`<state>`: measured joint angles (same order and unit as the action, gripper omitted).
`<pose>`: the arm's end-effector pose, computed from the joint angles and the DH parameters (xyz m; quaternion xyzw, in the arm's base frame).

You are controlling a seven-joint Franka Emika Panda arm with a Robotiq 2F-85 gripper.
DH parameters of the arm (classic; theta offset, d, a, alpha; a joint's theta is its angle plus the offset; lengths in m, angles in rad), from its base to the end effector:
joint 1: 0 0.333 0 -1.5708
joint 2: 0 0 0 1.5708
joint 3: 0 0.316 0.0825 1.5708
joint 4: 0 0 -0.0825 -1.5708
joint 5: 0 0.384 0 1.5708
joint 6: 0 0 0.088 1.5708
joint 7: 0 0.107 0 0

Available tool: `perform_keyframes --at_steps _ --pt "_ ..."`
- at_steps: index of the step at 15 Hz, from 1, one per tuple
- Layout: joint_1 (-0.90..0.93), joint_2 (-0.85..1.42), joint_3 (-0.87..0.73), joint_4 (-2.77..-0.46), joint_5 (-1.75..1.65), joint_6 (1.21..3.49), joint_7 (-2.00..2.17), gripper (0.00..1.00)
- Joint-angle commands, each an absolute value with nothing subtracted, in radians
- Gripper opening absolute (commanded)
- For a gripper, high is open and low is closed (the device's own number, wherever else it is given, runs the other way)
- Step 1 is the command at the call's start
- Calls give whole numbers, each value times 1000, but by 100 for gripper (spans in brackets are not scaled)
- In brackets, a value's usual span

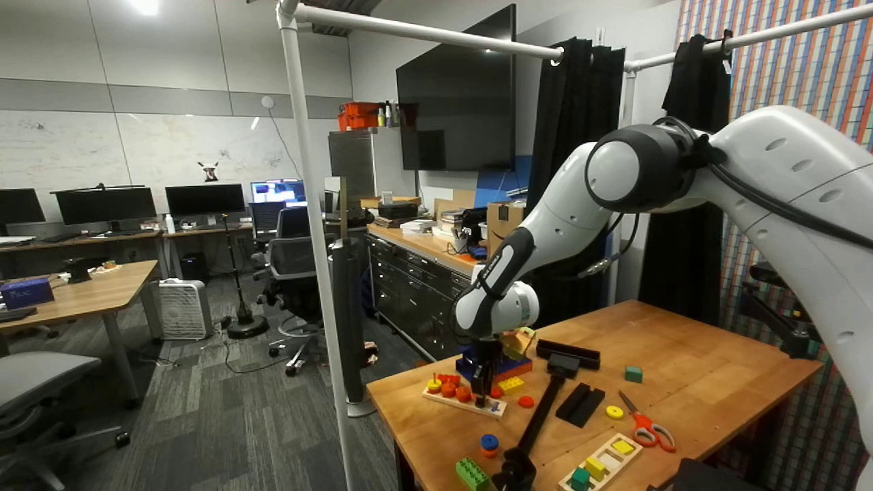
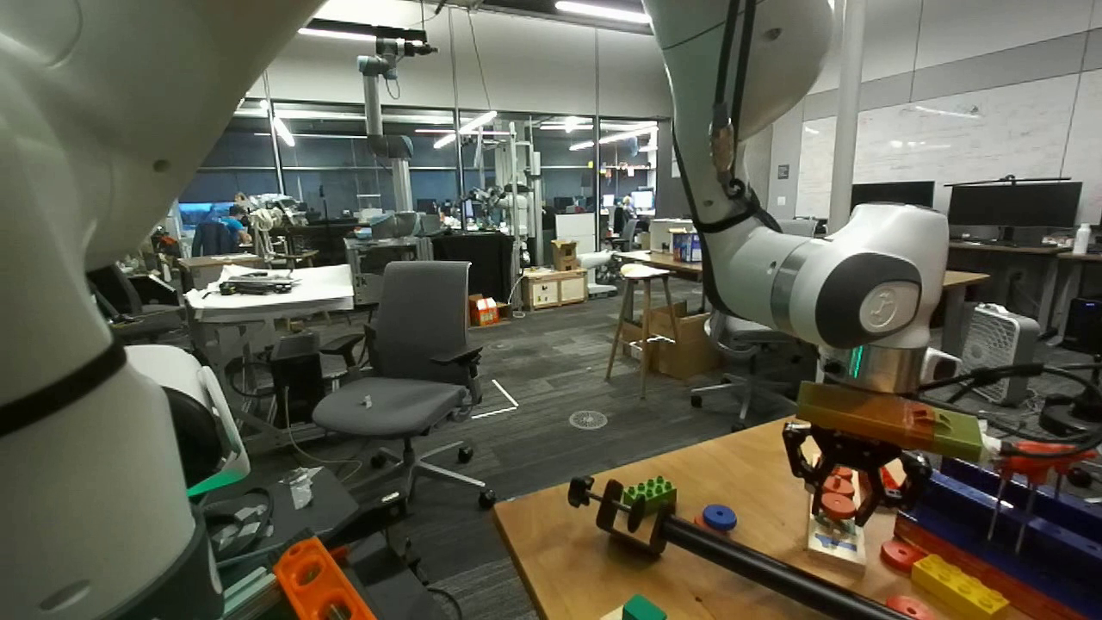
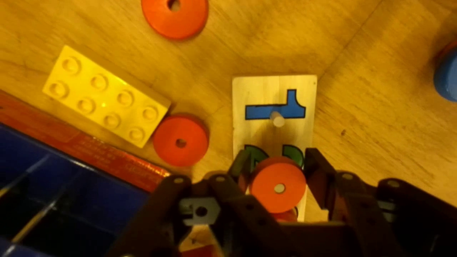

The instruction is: Remove one round orange object from the second position on the wooden board and put it on the table

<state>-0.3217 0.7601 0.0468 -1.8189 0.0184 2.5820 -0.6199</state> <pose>0.6161 -0.1755 0.1181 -0.9873 -0.1576 -0.0107 0.0182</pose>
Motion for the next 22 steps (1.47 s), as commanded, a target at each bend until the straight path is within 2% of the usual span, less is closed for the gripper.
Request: perform_keyframes --at_steps 1,11,22 --pt "-290 680 27 -1884 -12 2621 -567 19" --pt "-269 523 63 -2029 1 2549 -551 19" --pt "-206 630 104 -2042 6 2521 -548 19"
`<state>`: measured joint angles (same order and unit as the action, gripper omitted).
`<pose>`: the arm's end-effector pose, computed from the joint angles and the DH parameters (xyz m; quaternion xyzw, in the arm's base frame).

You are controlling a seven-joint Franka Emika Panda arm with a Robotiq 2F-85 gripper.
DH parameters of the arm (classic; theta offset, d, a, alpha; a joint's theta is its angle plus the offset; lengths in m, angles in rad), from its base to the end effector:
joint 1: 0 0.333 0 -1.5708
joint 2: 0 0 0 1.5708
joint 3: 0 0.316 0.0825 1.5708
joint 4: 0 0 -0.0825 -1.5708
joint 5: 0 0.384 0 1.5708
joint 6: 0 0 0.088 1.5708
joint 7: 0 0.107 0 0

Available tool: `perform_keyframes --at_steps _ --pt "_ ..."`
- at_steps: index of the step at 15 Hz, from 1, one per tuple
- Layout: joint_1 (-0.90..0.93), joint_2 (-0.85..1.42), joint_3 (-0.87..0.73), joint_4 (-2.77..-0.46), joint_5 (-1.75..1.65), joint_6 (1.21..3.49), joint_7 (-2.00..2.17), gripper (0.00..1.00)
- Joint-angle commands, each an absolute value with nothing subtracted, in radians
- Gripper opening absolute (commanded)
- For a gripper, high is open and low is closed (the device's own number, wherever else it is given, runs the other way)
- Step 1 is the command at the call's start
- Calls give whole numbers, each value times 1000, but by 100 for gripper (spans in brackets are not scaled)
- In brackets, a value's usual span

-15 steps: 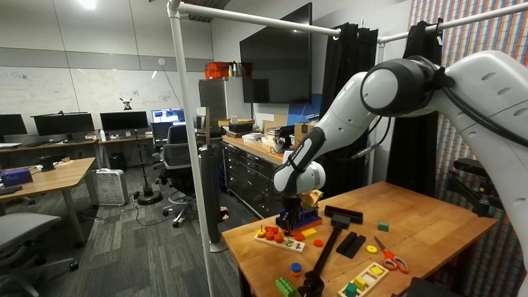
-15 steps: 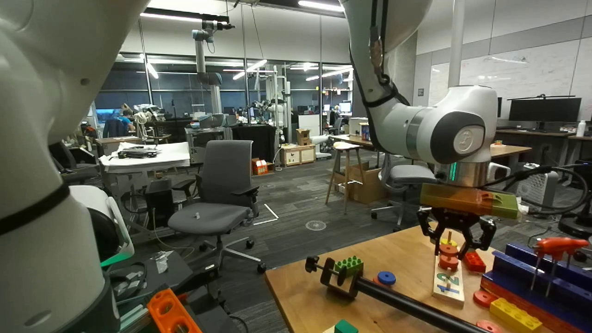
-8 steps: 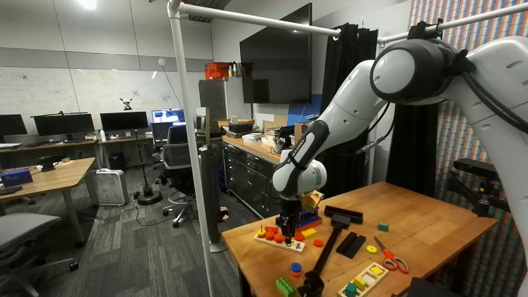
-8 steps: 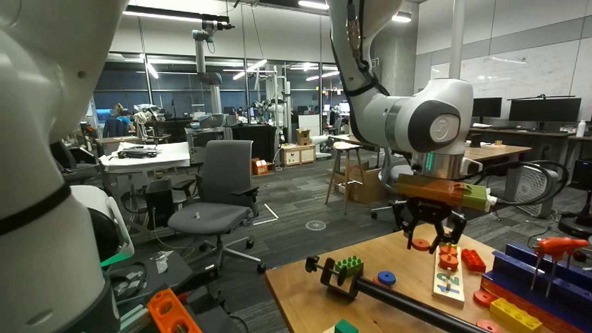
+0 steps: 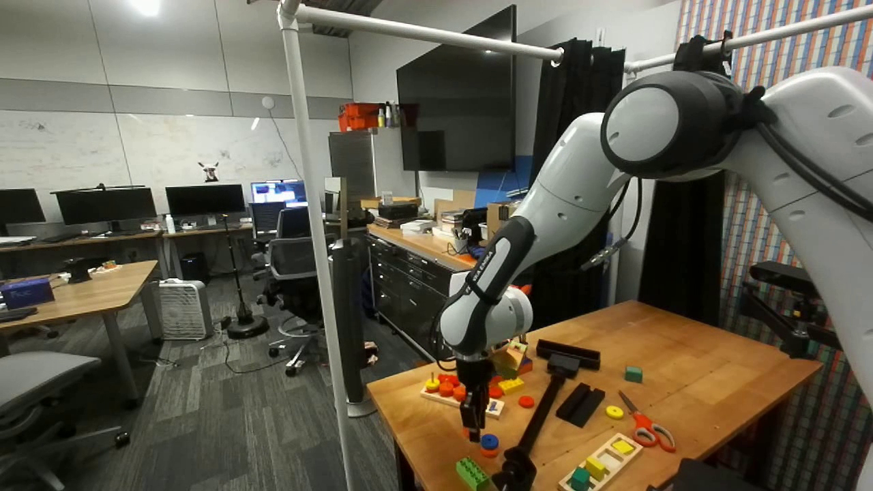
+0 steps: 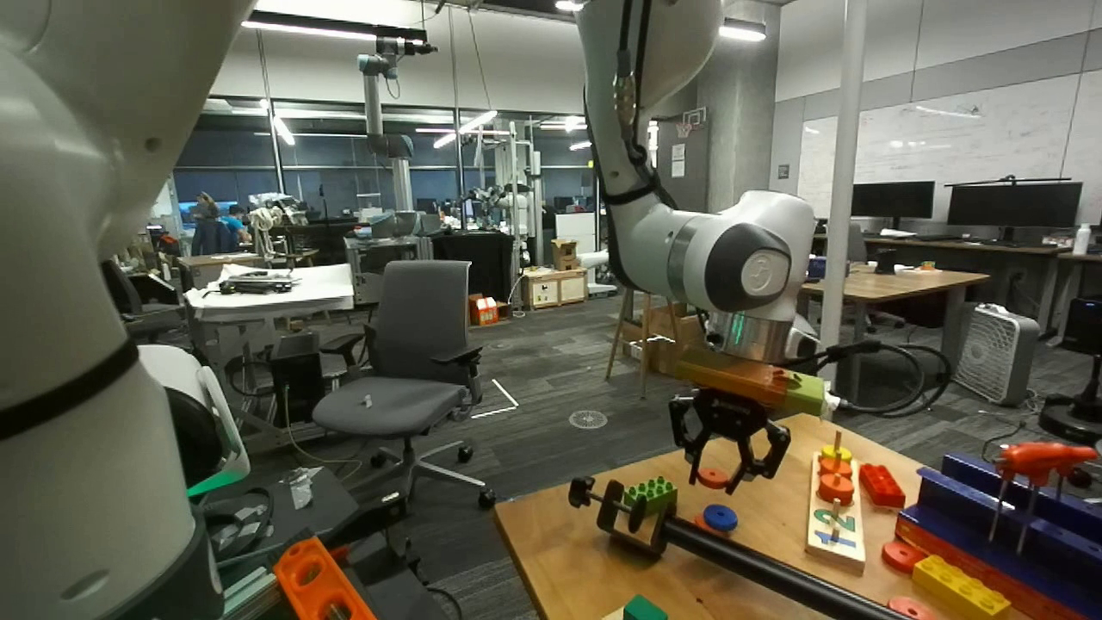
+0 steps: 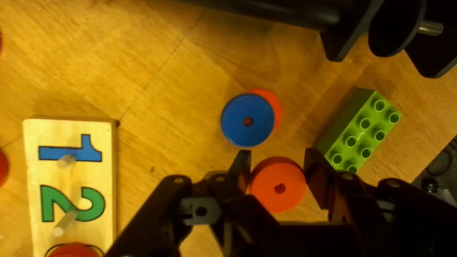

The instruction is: Remove one round orange object from the second position on the wooden board and put it on the table

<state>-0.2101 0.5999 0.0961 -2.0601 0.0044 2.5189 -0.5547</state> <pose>0.5666 -0.0633 0.1284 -0.9749 -0.2098 0.0559 0.0499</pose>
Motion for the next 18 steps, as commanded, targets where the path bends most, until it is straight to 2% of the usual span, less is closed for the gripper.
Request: perform_keyframes --at_steps 1,12,13,14,16,18 --pt "-206 642 107 -2036 6 2519 -549 19" --pt "-209 711 122 -1971 7 2506 -549 19" --pt "-208 712 121 -1970 7 2505 -547 35" --pt "-207 712 120 -1970 7 2506 -545 69" --pt "-208 714 120 -1969 8 2506 -543 76" --pt "-210 706 121 -1973 10 2506 -541 92"
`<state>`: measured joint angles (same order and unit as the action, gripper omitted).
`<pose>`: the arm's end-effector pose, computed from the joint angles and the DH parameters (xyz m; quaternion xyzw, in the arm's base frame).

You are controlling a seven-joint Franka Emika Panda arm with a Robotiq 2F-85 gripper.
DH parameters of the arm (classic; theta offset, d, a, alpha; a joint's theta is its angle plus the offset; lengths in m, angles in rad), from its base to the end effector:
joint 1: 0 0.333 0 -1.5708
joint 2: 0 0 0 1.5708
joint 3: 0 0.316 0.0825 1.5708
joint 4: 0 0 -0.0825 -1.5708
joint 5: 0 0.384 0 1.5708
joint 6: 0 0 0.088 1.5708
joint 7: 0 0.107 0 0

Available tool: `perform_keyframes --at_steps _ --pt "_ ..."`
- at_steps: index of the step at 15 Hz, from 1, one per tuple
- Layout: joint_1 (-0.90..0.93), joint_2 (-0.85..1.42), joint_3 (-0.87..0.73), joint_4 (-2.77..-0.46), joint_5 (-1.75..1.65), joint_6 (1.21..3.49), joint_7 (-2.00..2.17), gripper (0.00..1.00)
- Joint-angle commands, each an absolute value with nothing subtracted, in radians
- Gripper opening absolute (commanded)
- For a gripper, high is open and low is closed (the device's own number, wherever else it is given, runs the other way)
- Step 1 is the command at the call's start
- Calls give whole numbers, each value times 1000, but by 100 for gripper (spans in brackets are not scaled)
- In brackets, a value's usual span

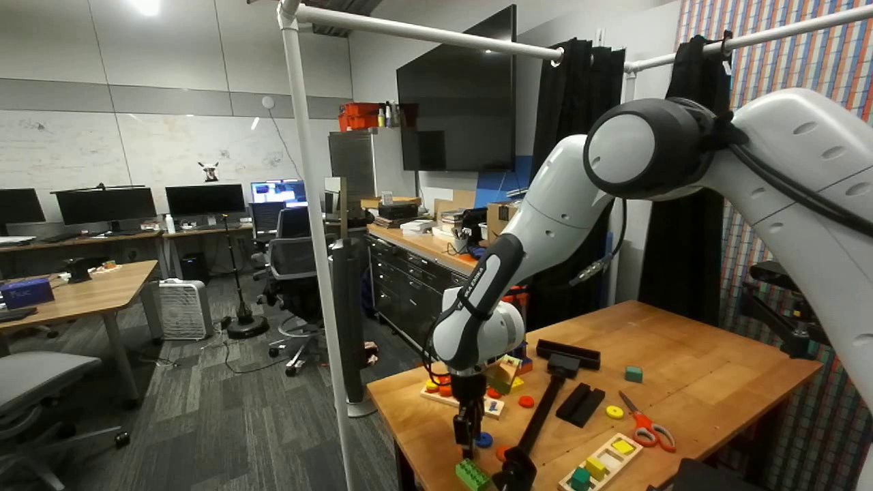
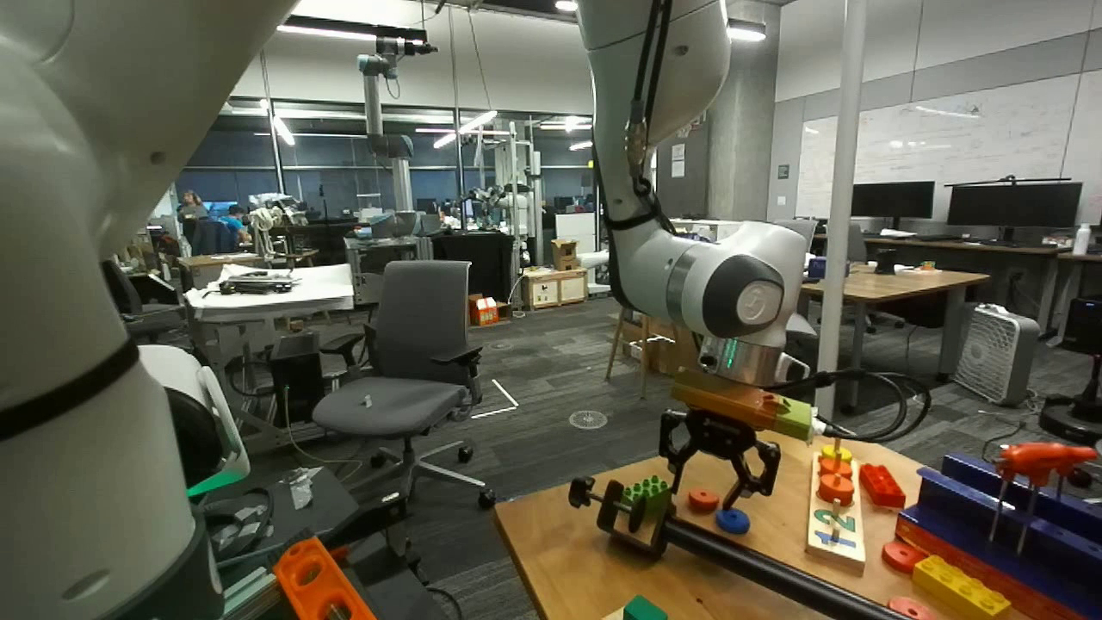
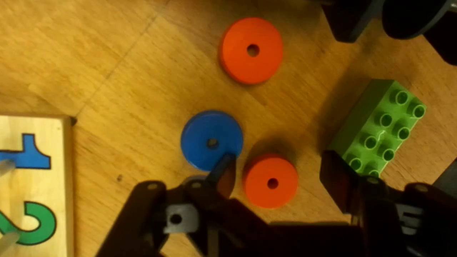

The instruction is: Remove one round orange object from the second position on the wooden board and put it on the table

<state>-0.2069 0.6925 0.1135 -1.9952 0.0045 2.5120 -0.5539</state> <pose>0.5744 -0.0517 0.0963 -0.9719 -0.2158 0.0690 0.0636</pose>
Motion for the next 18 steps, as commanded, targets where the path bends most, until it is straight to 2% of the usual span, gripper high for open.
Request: perform_keyframes --at_steps 1,7,18 --pt "-210 697 120 -1978 10 2507 -537 99" --pt "-198 507 119 -2063 21 2493 -474 100" --pt "-68 -84 57 -2328 17 2338 -154 100"
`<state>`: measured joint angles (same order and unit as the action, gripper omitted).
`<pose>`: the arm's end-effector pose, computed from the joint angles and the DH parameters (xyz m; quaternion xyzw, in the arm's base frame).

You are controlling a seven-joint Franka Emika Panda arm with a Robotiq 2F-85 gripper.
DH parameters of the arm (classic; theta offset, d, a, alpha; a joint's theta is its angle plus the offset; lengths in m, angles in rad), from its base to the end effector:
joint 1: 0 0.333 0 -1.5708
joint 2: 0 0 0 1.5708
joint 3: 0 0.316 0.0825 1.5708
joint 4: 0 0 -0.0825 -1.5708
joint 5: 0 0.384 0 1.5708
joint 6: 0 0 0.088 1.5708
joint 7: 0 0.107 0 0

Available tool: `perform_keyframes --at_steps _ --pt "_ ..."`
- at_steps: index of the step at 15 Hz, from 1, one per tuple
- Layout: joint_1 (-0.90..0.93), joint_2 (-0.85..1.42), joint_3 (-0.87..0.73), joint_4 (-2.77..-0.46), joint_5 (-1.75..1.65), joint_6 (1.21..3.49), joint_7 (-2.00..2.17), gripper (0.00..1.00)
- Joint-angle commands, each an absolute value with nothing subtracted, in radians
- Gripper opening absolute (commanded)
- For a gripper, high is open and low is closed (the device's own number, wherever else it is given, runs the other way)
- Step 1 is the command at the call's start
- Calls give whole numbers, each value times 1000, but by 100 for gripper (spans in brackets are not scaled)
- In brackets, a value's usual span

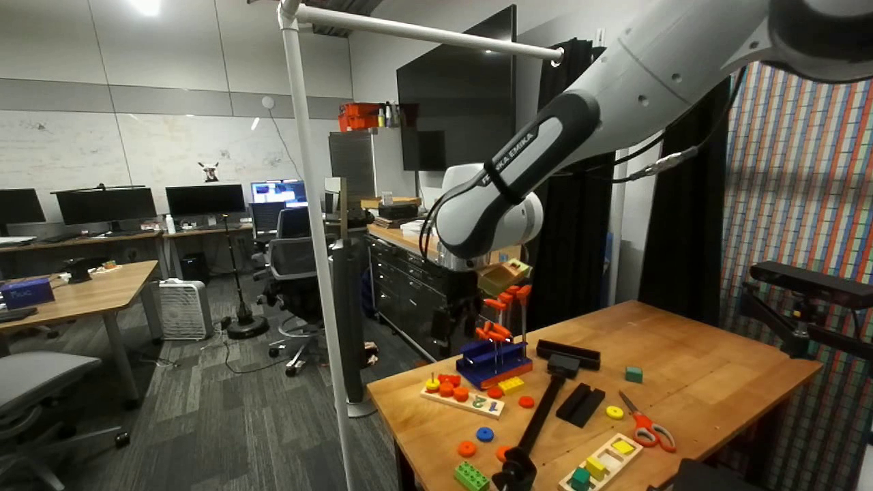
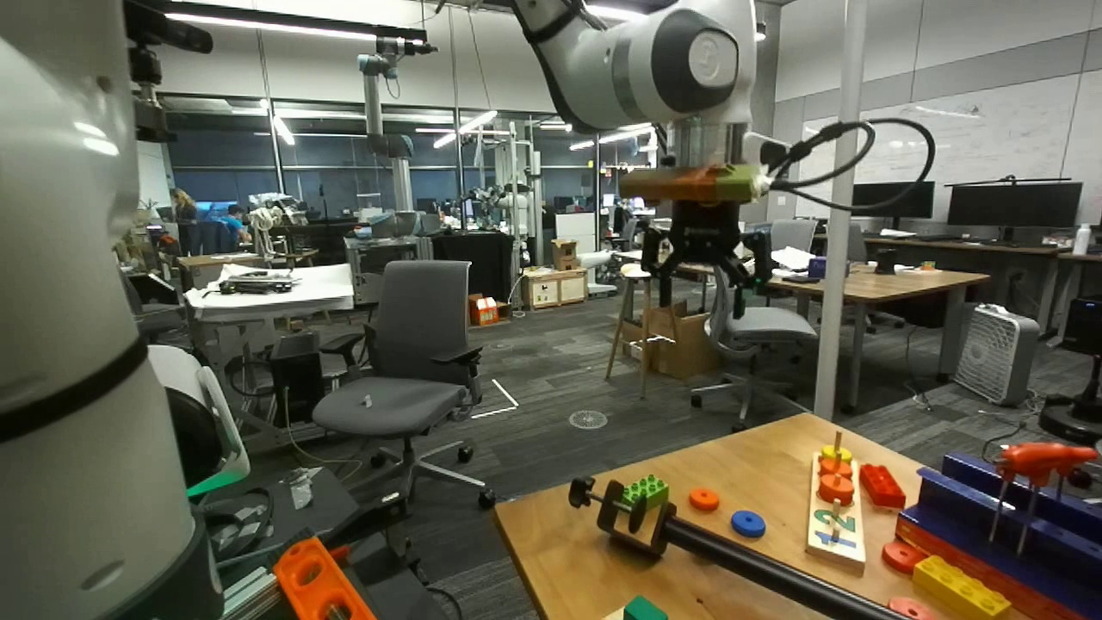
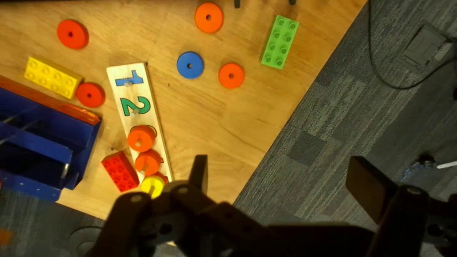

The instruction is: Remove one round orange object from the second position on the wooden board and put it on the table

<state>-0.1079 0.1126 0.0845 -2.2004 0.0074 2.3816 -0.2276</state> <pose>0.5512 -0.0132 0.3385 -0.9945 -0.0989 -0.0351 0.0030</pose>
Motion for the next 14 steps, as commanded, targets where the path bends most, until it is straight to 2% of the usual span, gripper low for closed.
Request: perform_keyframes --at_steps 1,10,14 --pt "-59 -142 54 -2357 15 2315 -127 100" --pt "-10 -658 15 -2586 60 1991 -55 100" --pt "20 -789 -11 -2602 106 1797 -77 100"
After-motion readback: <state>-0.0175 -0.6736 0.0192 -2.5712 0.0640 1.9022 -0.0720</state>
